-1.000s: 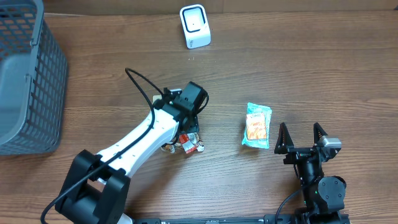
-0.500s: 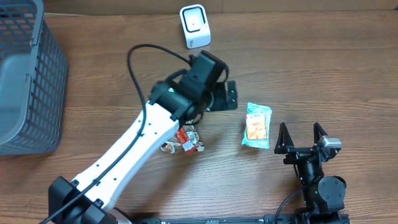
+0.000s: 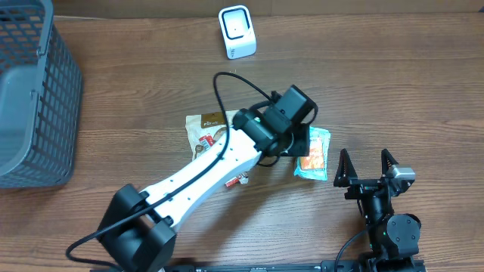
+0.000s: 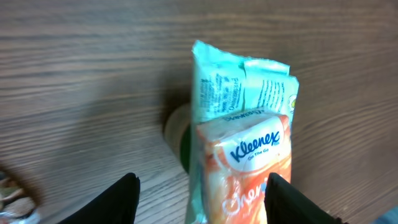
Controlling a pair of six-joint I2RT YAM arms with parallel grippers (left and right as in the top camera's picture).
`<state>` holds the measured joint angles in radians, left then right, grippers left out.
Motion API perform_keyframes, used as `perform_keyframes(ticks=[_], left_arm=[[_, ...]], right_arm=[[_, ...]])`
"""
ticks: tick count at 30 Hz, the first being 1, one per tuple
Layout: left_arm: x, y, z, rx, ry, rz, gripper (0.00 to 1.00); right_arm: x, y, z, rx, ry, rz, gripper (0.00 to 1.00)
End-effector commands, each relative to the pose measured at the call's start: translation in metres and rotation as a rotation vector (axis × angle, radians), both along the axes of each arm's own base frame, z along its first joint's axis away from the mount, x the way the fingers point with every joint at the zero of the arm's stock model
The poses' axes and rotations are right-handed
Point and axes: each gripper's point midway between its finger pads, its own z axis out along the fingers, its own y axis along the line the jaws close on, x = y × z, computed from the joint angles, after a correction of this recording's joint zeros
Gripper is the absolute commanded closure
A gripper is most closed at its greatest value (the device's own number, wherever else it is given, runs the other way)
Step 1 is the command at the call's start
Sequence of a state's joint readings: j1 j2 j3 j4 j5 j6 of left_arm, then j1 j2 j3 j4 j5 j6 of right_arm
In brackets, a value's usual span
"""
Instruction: Scan the item barcode
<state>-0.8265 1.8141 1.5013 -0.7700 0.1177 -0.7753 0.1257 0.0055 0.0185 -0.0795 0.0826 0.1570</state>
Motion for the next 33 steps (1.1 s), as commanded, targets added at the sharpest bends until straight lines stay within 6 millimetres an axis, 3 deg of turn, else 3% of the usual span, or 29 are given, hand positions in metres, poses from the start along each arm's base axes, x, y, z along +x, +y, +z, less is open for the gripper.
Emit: perform_keyframes(ticks=[1,13,24,33], left_arm=[[-0.008,-0.014,-0.014,-0.005,0.036,-0.028,0.44],[-0.002,-0.004,-0.018,0.046,0.002,-0.036,0.86],[0.007,0.038,-0.029,0.203,0.001,0.024,0.87],[0.012,0.056,-0.03,0.226,0.034,0.054,0.87]], right_arm=[[0.001,-0.002,-0.003,-0.004,0.003,-0.008,0.0],[0.001,-0.002,-0.003,-0.004,0.003,-0.008,0.0],[0.001,-0.002,-0.003,-0.004,0.003,-0.008,0.0],[0.001,-0.002,-0.003,-0.004,0.003,-0.008,0.0]])
